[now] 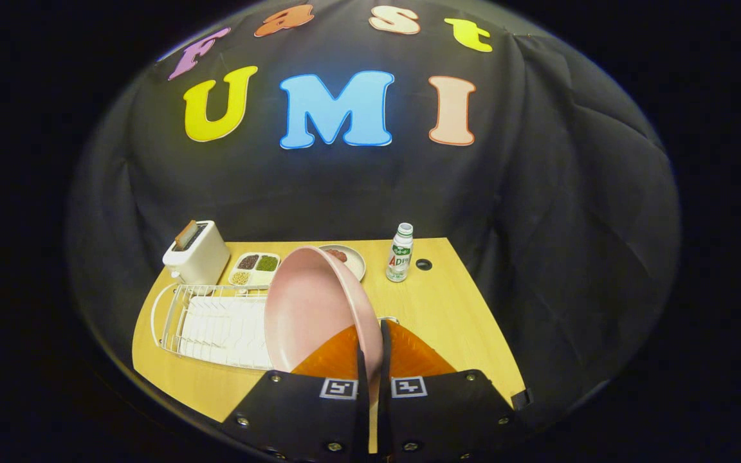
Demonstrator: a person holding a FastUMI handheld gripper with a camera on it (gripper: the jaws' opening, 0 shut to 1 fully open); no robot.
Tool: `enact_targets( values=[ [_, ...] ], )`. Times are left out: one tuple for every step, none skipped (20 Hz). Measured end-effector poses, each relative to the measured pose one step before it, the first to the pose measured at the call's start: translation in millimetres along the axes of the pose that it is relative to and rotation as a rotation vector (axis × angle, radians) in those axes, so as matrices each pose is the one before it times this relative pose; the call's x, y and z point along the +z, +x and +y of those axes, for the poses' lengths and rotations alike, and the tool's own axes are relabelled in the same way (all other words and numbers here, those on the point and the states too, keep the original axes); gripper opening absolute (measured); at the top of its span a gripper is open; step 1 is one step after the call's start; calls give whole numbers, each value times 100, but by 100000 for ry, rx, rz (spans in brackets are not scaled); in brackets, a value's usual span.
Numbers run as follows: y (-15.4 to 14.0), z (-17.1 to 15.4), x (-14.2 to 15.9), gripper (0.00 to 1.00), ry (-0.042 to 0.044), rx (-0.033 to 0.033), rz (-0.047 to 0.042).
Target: Take the plate from the dish rack, then take the spoon from the basket and place it into the plate.
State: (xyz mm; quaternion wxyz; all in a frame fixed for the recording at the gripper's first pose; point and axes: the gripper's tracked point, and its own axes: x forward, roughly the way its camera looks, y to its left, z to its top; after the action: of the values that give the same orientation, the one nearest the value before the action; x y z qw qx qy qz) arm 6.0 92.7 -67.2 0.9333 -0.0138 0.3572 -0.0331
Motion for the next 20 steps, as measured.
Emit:
enact_targets(
  values=[
    [5, -326, -918, 5, 922, 1598, 881],
    [-2, -301, -908, 5, 1433, 1919, 837],
    [33, -45, -989, 5, 1701, 2761, 909],
    [118, 38, -1063, 5, 1979, 3097, 1275],
    [130, -87, -1088, 5, 2115, 2832, 1492],
    [190, 20, -1126, 5, 1069, 2707, 1186],
    [321, -78, -1177, 5, 1038, 2314, 1690],
    [286, -63, -1338, 5, 1783, 2102, 1883],
    [339, -68, -1434, 5, 1615, 2082, 2194],
    [542, -315, -1386, 5, 1546, 1096, 2054],
    [622, -344, -1300, 5, 1520, 511, 1854],
    [652, -268, -1269, 5, 1251, 771, 1639],
    [858, -131, -1180, 5, 1226, 1382, 2007],
    [742, -186, -1524, 5, 2711, 1392, 3686],
    [852, -152, -1264, 5, 3061, 2019, 3410],
    [854, -57, -969, 5, 3103, 1874, 2561],
    [868, -251, -771, 5, 2223, 1313, 1919],
    [1038, -188, -633, 5, 1572, 1092, 1638],
    [908, -100, -469, 5, 571, 884, 937],
    [786, -141, -593, 5, 598, 856, 1726]
  ],
)
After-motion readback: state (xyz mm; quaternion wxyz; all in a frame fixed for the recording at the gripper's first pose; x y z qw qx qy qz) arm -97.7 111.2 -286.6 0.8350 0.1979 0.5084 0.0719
